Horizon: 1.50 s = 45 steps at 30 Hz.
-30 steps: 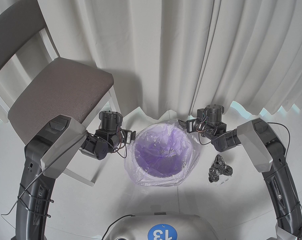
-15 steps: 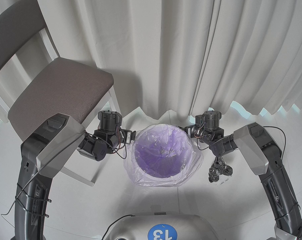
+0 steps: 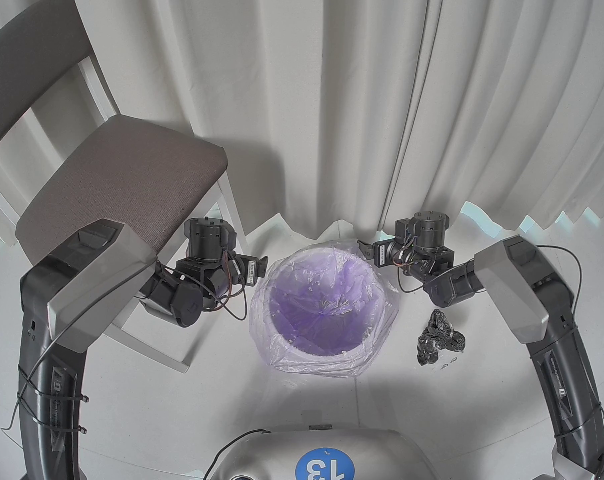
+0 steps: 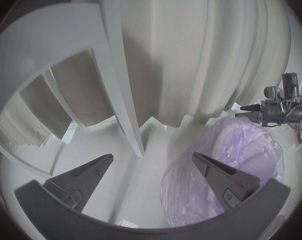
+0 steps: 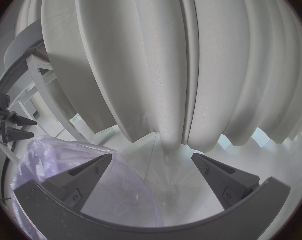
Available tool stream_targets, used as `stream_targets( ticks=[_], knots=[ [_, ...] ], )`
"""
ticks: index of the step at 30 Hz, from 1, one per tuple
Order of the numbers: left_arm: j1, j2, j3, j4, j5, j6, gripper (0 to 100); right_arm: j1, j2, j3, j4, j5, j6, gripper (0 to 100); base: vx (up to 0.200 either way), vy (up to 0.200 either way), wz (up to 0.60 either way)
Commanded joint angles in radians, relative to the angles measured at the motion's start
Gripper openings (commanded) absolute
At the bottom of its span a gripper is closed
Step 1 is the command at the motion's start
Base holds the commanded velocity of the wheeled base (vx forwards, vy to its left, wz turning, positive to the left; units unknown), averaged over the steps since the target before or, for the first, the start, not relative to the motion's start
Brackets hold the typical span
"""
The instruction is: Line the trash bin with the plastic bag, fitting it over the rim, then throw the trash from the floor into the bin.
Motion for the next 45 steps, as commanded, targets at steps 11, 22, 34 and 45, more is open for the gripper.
stream_targets(
  ticks=[11,22,34,45],
  knots=[
    [-0.026,-0.209,0.477,-0.214,-0.034,0.005,100,-0.048,-0.417,0.55,0.111,-0.025,-0.091,100,0.0,0.0,0.0],
    [-0.055,-0.143,0.627,-0.381,-0.135,-0.011,100,-0.025,-0.294,0.691,-0.062,-0.056,-0.085,100,0.0,0.0,0.0],
    [-0.022,-0.056,0.61,-0.418,-0.154,-0.012,100,0.004,-0.07,0.463,-0.088,-0.054,-0.082,100,0.0,0.0,0.0],
    [0.01,0.09,0.463,-0.432,-0.185,-0.023,100,0.018,-0.033,0.355,-0.047,-0.04,-0.086,100,0.0,0.0,0.0]
  ],
)
